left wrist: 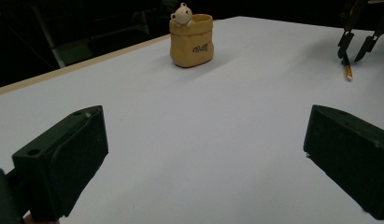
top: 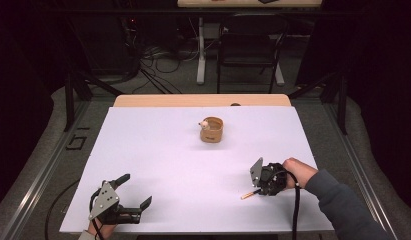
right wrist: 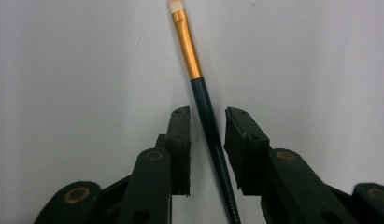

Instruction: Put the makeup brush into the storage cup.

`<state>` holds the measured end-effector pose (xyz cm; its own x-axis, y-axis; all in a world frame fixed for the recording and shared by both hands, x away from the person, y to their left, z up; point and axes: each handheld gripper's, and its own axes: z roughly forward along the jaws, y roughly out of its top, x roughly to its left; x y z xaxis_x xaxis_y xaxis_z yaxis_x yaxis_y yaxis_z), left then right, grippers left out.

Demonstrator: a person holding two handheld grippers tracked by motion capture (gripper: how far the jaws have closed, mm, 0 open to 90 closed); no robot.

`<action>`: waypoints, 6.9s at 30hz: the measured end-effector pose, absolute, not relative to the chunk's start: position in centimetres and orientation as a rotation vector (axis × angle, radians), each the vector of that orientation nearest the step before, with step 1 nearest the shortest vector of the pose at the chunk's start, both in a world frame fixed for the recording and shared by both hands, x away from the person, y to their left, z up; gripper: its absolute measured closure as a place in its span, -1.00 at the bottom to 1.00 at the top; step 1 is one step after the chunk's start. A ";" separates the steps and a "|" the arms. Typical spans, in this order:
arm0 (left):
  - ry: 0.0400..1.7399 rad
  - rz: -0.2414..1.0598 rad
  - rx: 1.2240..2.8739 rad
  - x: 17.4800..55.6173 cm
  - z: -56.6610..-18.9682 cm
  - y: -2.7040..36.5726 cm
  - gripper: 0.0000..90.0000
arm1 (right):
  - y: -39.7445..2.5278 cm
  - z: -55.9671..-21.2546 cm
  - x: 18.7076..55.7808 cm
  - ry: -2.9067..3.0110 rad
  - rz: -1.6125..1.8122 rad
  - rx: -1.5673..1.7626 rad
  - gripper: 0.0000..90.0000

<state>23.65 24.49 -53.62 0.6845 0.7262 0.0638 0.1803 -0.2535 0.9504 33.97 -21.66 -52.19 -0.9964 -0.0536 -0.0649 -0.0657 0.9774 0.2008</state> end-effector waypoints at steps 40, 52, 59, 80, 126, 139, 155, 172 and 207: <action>0.722 0.613 1.792 23.6 -53.6 24.5 -1.00 | -21.5 -51.1 34.1 3.074 0.319 -0.053 0.84; 0.721 0.615 1.796 23.6 -53.6 24.5 -1.00 | -21.5 -49.6 34.0 3.031 0.387 0.041 0.84; 0.719 0.615 1.798 23.7 -53.6 24.5 -1.00 | -21.9 -48.9 34.0 3.001 0.452 0.098 0.84; 0.722 0.616 1.796 23.7 -53.6 24.5 -1.00 | -23.4 -46.6 33.7 2.859 0.766 0.297 0.85; 0.718 0.621 1.803 23.7 -53.7 24.5 -1.00 | -24.1 -46.6 34.5 2.481 1.229 0.620 0.85; 0.716 0.618 1.805 23.8 -53.7 24.5 -1.00 | -23.5 -46.1 35.3 2.405 1.276 0.699 0.85; 0.716 0.619 1.810 23.8 -53.7 24.4 -1.00 | -22.1 -46.0 36.7 2.362 1.332 0.718 0.85; 0.716 0.617 1.810 23.8 -53.7 24.4 -1.00 | -19.9 -46.0 38.4 2.352 1.343 0.749 0.85; 0.722 0.623 1.808 23.8 -53.7 24.5 -1.00 | -18.7 -43.4 40.7 2.293 1.323 0.783 0.85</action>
